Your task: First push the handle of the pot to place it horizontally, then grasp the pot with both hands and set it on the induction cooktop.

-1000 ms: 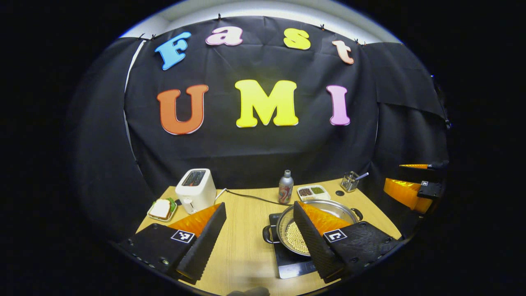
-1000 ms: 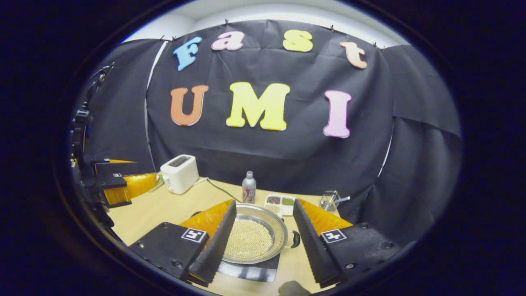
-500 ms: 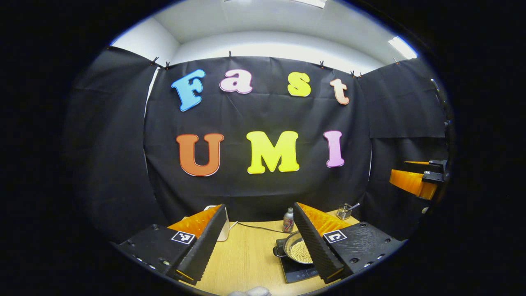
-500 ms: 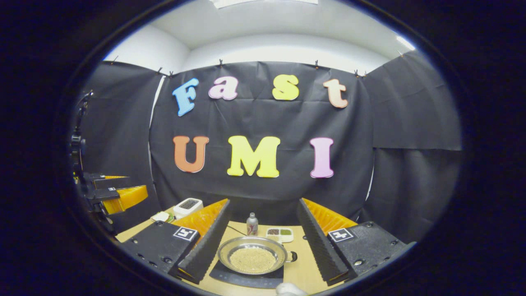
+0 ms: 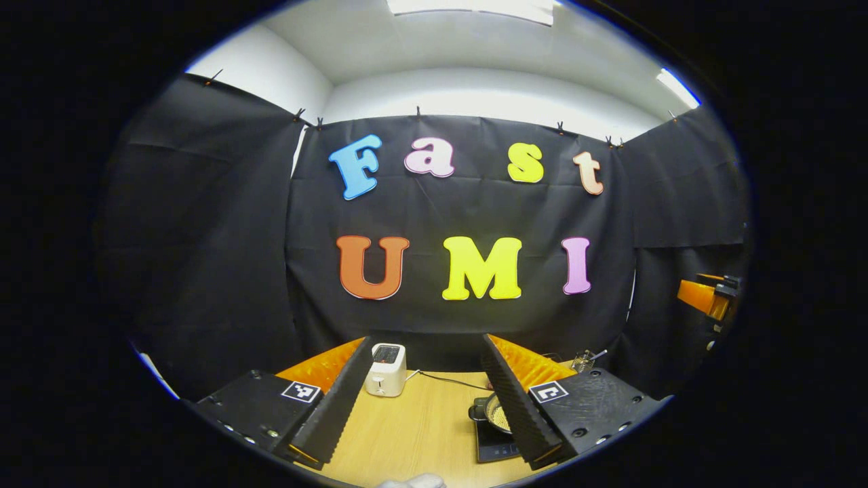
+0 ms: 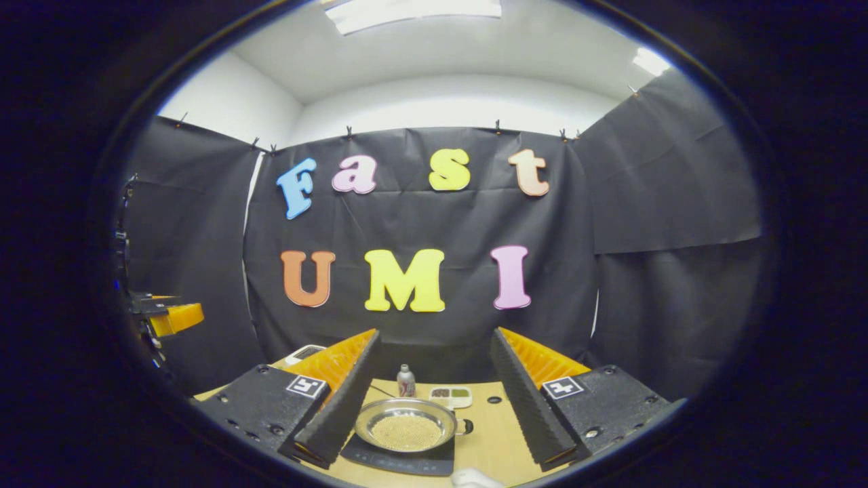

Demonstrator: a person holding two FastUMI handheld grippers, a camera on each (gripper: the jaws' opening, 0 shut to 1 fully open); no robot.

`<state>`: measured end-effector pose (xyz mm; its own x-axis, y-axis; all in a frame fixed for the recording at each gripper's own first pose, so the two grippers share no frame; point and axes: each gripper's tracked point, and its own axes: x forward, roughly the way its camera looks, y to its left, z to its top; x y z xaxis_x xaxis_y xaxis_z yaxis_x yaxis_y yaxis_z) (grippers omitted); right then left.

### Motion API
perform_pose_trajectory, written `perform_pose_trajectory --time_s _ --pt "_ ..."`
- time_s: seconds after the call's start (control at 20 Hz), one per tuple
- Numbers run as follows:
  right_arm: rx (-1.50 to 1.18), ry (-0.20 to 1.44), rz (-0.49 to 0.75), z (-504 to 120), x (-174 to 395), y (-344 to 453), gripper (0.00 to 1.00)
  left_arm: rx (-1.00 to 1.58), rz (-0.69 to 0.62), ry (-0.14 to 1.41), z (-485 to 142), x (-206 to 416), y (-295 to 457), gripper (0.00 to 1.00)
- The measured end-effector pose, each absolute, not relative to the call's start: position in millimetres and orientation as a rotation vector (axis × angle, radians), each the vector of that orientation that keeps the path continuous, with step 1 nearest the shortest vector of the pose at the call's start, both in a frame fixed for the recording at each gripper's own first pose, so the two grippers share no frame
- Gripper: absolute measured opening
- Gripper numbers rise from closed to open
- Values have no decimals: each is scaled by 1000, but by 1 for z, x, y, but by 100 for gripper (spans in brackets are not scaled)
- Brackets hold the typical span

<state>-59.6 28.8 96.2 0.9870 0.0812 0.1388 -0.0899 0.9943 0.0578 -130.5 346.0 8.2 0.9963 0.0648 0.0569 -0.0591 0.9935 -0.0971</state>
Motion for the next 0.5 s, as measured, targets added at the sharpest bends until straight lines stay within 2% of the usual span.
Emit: perform_pose_trajectory --time_s 0.05,0.1,0.15,0.2,0.35,0.5 --pt "68 -132 86 92 -66 22 100 -99 72 -55 4 -136 343 95" --pt "71 -120 89 86 -71 17 100 -99 86 -56 3 -144 340 95" --pt "71 -111 98 80 -75 12 100 -92 92 -56 1 -149 335 84" --pt "73 -111 102 76 -79 6 100 -82 107 -59 0 -156 331 95" --pt "78 -95 105 61 -88 -11 100 -71 135 -87 -5 -170 311 95" --pt "74 -68 113 45 -92 -23 100 -72 90 -41 -21 -179 276 95"
